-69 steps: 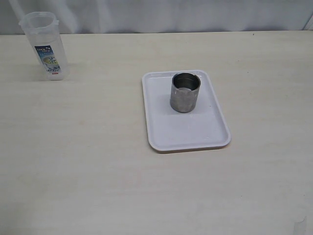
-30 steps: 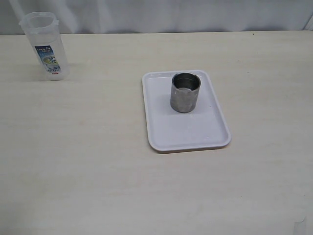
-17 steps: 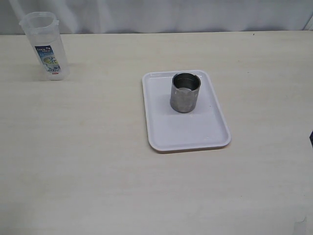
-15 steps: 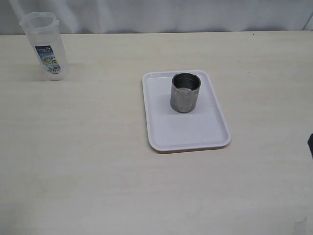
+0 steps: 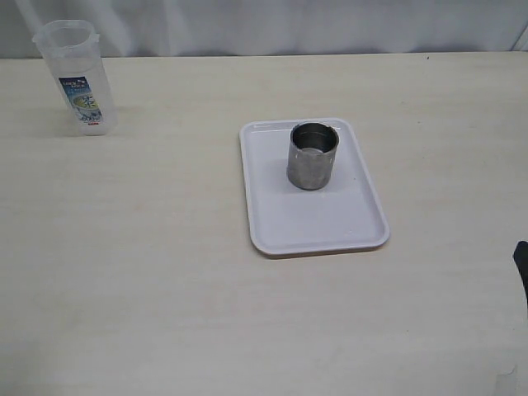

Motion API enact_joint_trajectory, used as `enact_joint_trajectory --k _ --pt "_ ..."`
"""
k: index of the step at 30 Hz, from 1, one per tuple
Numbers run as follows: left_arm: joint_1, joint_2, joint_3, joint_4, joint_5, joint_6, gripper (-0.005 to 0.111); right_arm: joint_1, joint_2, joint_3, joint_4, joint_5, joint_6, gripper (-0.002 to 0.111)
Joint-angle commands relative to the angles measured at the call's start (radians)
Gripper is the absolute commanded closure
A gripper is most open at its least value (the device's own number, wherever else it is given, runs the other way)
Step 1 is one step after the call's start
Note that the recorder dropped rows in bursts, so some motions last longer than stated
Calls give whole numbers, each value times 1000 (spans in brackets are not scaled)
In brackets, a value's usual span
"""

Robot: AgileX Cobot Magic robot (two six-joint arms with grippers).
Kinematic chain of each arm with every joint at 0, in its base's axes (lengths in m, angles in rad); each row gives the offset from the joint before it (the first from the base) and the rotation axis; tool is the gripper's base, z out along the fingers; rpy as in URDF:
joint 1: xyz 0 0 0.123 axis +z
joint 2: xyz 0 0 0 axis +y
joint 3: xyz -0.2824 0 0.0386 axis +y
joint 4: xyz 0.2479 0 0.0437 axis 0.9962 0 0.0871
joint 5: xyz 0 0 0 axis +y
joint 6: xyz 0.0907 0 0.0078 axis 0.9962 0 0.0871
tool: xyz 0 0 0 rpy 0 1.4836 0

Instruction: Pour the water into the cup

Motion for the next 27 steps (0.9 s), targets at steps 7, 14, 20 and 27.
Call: enact_joint_trajectory --k 7,14,20,27 --pt "0 -2 2 -2 -12 -1 107 2 -5 3 82 6 -70 -1" --pt "0 -2 2 -2 -12 -1 107 2 -5 3 82 6 -75 -1" --pt "0 -2 2 -2 -12 -1 107 2 -5 3 82 6 -75 -1" --pt "0 -2 2 -2 -12 -1 107 2 -5 3 82 6 -75 -1"
